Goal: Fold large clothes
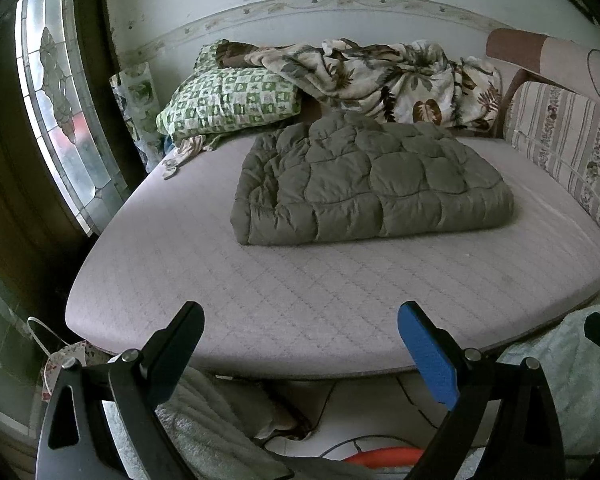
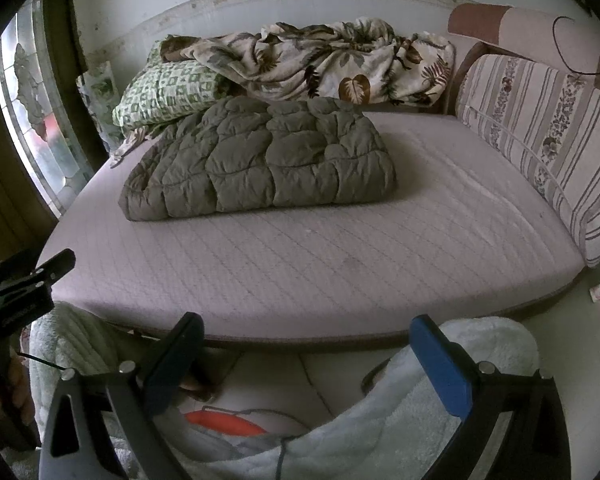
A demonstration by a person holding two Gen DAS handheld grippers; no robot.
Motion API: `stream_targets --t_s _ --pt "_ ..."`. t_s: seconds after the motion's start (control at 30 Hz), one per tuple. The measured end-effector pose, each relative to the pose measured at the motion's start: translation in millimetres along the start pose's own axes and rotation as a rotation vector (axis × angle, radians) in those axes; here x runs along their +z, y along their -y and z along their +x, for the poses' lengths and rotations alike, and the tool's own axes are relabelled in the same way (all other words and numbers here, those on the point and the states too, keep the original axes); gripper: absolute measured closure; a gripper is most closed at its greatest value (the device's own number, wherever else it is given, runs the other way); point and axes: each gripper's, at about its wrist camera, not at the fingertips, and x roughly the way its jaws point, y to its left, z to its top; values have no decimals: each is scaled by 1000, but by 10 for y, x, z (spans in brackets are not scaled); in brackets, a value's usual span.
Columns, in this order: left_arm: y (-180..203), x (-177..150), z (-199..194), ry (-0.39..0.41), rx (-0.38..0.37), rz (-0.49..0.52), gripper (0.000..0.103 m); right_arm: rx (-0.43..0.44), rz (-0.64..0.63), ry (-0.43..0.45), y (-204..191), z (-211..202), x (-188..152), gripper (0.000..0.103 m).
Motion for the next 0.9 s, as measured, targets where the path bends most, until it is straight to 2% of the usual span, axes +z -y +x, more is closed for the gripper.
stream_targets --t_s 0.6,0.9 --pt "39 18 69 -11 -13 20 6 9 -3 -45 -42 143 12 0" --pt "80 25 202 -42 -25 34 6 15 0 -84 -55 299 35 0"
